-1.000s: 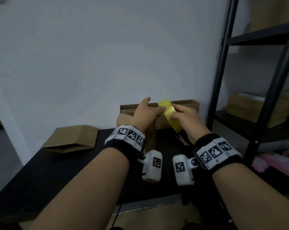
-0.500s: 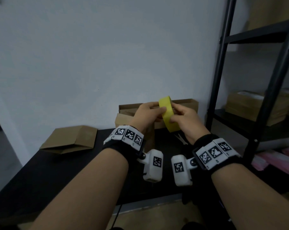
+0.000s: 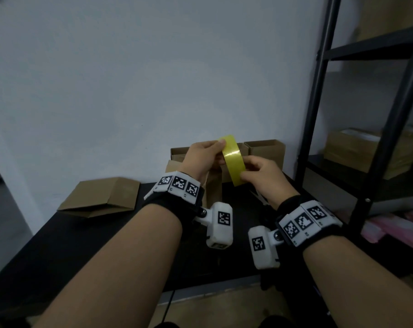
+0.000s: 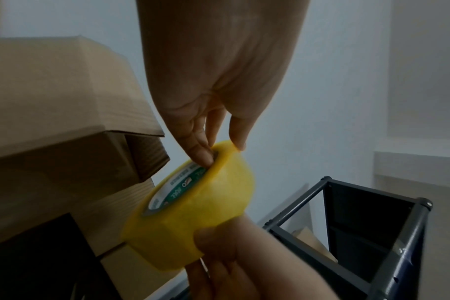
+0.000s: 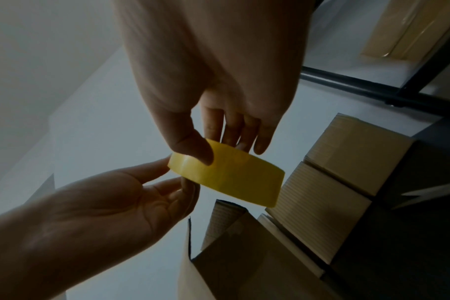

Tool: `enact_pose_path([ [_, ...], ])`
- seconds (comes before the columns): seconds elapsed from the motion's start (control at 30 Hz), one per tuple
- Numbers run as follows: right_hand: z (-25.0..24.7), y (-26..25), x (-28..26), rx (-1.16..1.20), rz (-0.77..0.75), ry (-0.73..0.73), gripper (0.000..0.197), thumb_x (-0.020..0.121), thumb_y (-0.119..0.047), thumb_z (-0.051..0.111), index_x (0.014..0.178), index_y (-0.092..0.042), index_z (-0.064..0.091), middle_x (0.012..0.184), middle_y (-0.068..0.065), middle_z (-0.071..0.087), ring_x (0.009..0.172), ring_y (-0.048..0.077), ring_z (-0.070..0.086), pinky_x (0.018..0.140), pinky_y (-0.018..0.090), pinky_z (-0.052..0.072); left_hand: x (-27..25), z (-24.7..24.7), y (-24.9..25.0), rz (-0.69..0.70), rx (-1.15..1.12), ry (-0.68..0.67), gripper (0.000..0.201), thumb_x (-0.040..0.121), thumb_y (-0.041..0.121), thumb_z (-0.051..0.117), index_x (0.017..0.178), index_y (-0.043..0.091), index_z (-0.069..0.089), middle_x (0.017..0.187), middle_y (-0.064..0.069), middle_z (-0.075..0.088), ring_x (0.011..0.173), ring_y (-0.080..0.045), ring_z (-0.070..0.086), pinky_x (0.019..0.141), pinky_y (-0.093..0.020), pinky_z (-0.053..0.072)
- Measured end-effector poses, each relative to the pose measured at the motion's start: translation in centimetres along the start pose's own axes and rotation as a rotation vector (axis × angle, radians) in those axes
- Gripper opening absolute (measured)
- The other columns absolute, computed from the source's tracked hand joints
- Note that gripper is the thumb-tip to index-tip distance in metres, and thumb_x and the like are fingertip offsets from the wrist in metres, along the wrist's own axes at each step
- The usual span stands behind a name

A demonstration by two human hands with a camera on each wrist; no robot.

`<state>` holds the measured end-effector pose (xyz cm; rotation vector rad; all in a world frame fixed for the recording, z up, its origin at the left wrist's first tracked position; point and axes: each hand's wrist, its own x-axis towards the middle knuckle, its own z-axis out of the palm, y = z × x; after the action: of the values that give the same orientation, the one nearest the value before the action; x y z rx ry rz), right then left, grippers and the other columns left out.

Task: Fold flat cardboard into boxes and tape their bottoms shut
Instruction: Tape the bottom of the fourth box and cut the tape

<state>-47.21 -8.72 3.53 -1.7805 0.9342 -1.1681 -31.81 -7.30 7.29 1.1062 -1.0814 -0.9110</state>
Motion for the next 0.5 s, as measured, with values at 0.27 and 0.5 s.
enact_pose_path([
  [0.27, 0.3, -1.2, 0.4, 0.097, -0.034, 0.031, 0.030, 0.087, -0.002, 0.061, 0.109, -0.020, 0.071, 0.096, 0.002, 0.074, 0.083, 0.009, 0.067, 0.069, 0.017, 0.053, -0.8, 0.0, 0.1, -0.004, 0.008, -0.132, 0.028, 0.093, 0.013, 0.059, 0.117, -0.002, 0.064, 0.112, -0.026, 0.066, 0.087, -0.027, 0.061, 0.092, -0.043, 0.050],
  [0.5, 0.0, -1.1, 0.7, 0.208, 0.007, 0.011, 0.036, 0.090, -0.011, 0.064, 0.126, -0.015, 0.064, 0.105, -0.001, 0.072, 0.089, 0.005, 0.069, 0.064, 0.012, 0.051, -1.1, 0.3, -0.1, 0.010, 0.003, -0.155, 0.031, 0.094, 0.004, 0.056, 0.123, -0.006, 0.058, 0.108, -0.026, 0.064, 0.087, -0.028, 0.062, 0.088, -0.040, 0.053],
])
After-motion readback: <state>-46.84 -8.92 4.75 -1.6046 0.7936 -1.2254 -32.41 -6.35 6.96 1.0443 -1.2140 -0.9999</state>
